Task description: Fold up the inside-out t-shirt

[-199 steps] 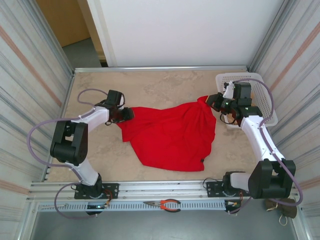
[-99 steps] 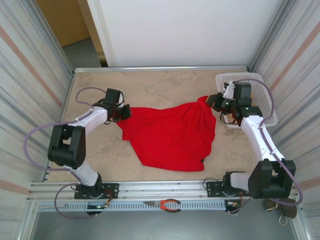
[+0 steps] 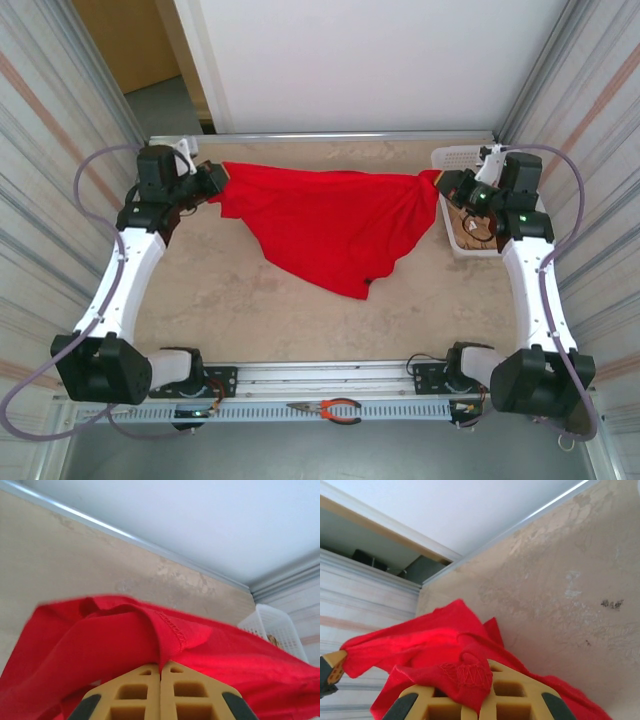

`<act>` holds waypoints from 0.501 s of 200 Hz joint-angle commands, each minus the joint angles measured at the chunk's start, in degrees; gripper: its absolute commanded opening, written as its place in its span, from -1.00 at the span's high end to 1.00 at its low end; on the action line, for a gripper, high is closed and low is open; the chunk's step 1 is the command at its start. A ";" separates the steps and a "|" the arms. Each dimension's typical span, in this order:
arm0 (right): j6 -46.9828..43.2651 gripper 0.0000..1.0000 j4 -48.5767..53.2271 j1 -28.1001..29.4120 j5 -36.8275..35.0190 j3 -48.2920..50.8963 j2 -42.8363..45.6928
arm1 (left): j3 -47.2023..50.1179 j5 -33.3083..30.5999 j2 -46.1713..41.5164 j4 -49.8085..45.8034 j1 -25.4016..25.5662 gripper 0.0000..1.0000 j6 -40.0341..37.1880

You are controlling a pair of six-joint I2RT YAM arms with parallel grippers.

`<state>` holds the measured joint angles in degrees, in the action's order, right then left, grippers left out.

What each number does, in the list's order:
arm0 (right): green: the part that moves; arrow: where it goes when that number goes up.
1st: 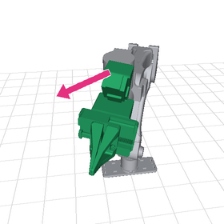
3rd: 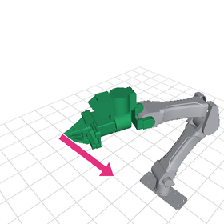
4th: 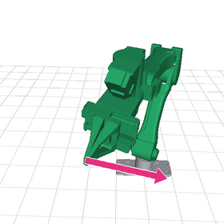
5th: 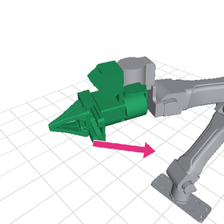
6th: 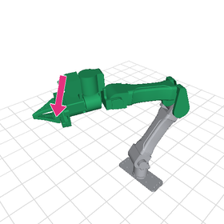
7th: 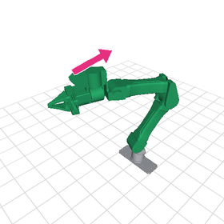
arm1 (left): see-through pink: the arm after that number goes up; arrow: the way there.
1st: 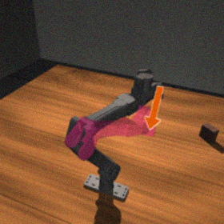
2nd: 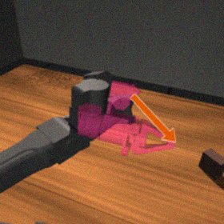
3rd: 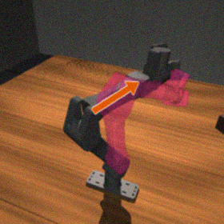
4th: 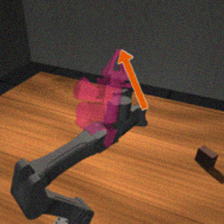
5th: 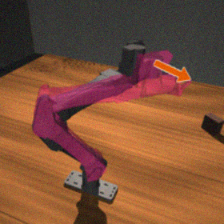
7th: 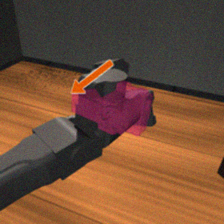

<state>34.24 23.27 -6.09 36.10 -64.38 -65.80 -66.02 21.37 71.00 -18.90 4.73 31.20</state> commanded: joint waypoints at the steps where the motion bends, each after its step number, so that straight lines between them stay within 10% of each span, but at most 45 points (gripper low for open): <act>1: 0.66 1.00 0.55 1.31 0.95 0.78 0.23 | 5.73 1.78 -0.80 -0.64 1.46 1.00 1.91; 19: 0.48 1.00 0.39 2.65 0.11 1.86 0.18 | 10.24 1.51 -0.92 1.58 2.60 1.00 2.86; 56: 0.05 1.00 0.04 4.86 -1.25 2.93 -0.80 | 16.19 1.19 3.00 6.58 5.94 0.30 3.08; 100: -0.22 1.00 0.00 5.27 -1.90 3.72 -1.08 | 18.91 -3.95 5.68 6.47 8.90 0.16 1.35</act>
<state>34.22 23.66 -1.08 35.11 -61.47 -66.72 -48.31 21.04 76.64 -13.47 12.40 34.11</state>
